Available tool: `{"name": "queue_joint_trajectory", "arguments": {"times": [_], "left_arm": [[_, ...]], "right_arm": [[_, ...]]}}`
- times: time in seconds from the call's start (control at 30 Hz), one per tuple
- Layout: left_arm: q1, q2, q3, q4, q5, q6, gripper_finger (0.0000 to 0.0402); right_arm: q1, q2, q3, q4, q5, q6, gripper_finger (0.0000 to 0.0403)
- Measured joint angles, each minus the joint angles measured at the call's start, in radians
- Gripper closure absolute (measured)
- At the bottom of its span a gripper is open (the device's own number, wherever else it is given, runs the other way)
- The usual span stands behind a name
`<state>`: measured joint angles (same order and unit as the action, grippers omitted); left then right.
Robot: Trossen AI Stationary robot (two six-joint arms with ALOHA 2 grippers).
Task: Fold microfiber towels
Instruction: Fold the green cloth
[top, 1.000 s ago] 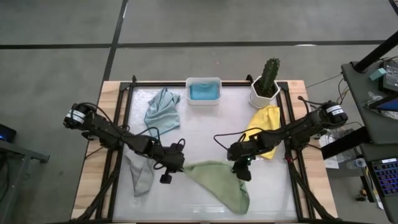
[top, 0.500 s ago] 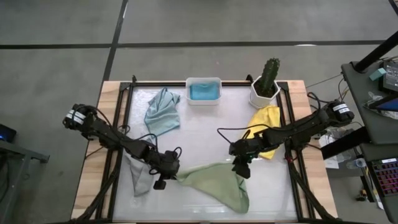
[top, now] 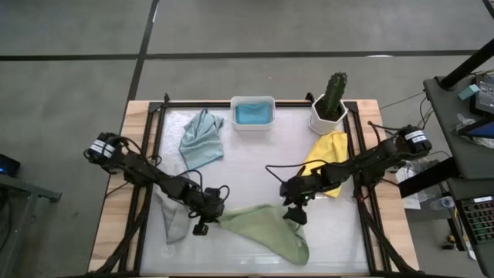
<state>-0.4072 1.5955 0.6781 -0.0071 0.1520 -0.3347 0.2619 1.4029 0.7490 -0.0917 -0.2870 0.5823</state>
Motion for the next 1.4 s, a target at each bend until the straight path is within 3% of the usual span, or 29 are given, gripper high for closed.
{"name": "queue_joint_trajectory", "arguments": {"times": [0.2, 0.73, 0.87, 1.13, 1.4], "left_arm": [[0.0, -0.004, 0.0, -0.001, 0.0, 0.0, 0.0402], [0.0, -0.005, 0.0, 0.0, -0.01, 0.0, 0.0402], [0.001, -0.006, 0.0, 0.003, -0.023, 0.0, 0.0402], [0.002, -0.006, 0.0, 0.027, -0.029, 0.005, 0.0402], [0.002, -0.046, 0.003, 0.024, -0.037, 0.027, 0.0402]], "right_arm": [[0.0, -0.002, 0.0, 0.089, -0.036, -0.004, 0.0141], [0.033, 0.013, -0.002, 0.105, -0.036, 0.059, 0.0214], [0.053, 0.013, -0.002, 0.112, -0.036, 0.062, 0.0256], [0.061, 0.014, -0.002, 0.144, -0.025, 0.071, 0.0378], [0.061, -0.023, 0.025, 0.144, -0.024, 0.028, 0.0394]]}}
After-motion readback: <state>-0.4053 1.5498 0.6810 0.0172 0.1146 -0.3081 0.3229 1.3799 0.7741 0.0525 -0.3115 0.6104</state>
